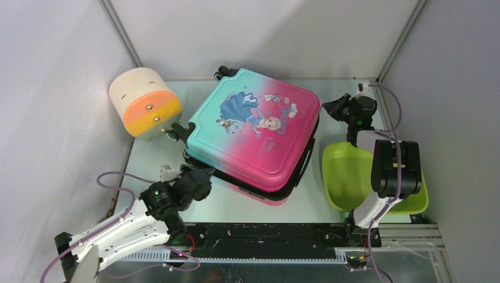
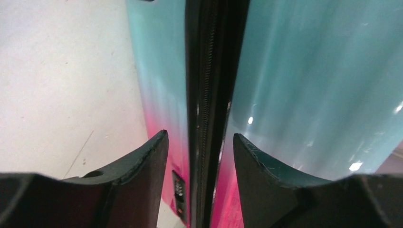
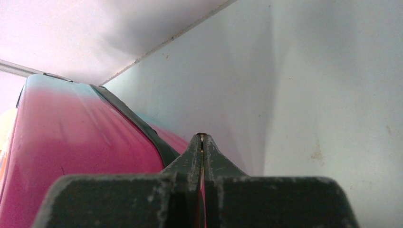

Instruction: Open, take out, and arrange the luggage

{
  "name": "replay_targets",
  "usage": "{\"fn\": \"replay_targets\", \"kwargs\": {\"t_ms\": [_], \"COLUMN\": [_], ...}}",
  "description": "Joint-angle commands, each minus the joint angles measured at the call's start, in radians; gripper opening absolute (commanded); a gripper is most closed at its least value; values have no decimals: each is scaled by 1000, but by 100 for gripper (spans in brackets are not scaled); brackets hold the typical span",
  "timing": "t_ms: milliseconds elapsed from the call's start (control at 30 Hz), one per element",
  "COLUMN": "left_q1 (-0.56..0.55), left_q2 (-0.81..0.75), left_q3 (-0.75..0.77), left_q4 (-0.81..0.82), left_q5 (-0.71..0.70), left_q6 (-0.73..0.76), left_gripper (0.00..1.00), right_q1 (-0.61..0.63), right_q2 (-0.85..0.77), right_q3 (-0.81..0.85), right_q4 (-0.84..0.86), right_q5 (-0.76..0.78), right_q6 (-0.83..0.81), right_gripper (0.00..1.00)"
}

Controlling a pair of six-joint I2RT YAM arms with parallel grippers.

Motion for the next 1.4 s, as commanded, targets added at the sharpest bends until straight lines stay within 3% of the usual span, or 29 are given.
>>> {"fn": "replay_targets", "kwargs": {"t_ms": [0,200,300,567,733,933,1367], "left_q1": [52,84,84,82,69,64,64], "left_q2": [22,155,205,169,155,71,160], "left_q3": [-3,54,120,100,136,71,26], "left_q4": [109,70,11,8,-83,18,81], "left_q5": [-80,22,52,54,43,26,85], "left_q6": [11,10,7,-11,-44,-39,-81], "left_gripper": [57,53,43,39,40,43,35], "right_q1": [-21,-23,-24,-24,-24,-27,-27], "right_q2": [-36,-40,-43,-49,-58,-73,-87], "right_q3": [40,39,36,18,13,13,5], "right_q4": [58,45,40,56,47,30,27], "right_q5": [37,38,44,50,48,51,55], "right_q6": [-23,-25,-24,-19,-30,-31,-29], "right_gripper": [0,0,0,0,0,0,0]}}
